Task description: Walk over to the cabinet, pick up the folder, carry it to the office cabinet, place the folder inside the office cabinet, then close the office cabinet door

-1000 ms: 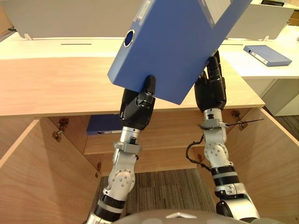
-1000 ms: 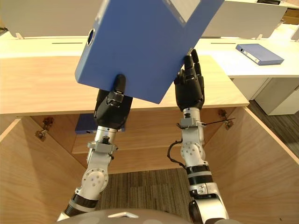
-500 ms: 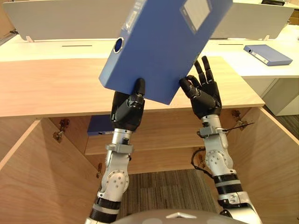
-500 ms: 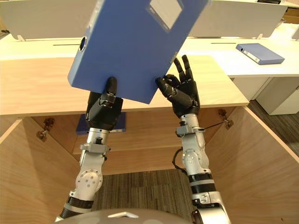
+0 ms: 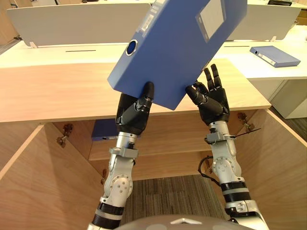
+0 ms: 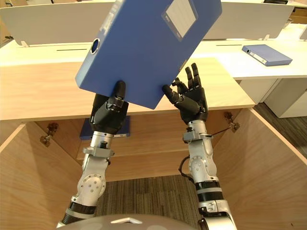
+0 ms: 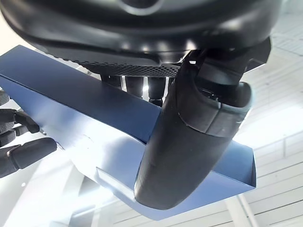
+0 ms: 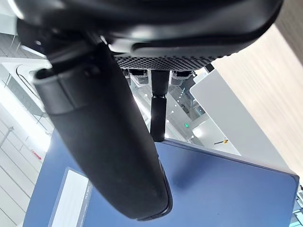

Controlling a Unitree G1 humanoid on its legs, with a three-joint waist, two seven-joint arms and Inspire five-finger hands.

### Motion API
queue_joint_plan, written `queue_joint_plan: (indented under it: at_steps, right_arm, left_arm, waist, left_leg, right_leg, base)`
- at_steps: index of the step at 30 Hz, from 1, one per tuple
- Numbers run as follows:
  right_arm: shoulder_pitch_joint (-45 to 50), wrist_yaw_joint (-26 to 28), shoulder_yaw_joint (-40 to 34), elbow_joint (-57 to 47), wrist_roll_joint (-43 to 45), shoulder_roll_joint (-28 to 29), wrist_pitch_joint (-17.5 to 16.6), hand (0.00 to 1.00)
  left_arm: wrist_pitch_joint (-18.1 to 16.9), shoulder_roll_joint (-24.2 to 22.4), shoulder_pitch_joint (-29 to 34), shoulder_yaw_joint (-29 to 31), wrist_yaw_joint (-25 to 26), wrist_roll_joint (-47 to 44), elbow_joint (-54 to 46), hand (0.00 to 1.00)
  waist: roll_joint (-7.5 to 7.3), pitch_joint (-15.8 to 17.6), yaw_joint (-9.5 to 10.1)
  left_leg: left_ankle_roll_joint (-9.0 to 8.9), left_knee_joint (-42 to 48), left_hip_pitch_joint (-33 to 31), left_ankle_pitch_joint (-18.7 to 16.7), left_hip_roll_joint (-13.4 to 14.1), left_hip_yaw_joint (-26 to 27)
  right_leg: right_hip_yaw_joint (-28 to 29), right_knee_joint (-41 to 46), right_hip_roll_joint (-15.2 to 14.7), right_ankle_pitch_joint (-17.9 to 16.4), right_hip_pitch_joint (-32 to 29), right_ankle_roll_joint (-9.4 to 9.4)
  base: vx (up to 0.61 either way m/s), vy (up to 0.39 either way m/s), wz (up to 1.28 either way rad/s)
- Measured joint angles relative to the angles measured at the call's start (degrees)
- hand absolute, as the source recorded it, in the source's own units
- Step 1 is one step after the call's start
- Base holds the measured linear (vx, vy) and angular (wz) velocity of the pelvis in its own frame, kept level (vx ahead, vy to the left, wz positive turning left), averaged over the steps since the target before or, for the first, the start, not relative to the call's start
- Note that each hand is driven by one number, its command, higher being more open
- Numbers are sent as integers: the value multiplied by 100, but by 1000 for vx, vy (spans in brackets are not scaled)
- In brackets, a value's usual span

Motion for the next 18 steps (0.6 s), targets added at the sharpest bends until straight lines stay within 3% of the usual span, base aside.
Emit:
queue_joint_plan:
  at_steps: [5,18]
  right_arm:
    - [2,1,-202,410,550,-9,10,100]
    - [7,49,-645,408,809,7,-38,100]
  left_arm:
    - [145,30,0,-199,-13,9,0,0]
    - [201,48,0,-145,-263,-2,0,0]
  waist:
    - [16,-12,4]
    - [20,-22,-14]
  left_leg:
    - [9,-4,-17,29,-11,-32]
    - [11,-4,-23,41,-6,-46]
  right_leg:
    - [-26,11,-13,0,-3,0]
    - [-39,10,-9,2,-3,1]
  base:
    - [0,0,3]
    - [0,0,0]
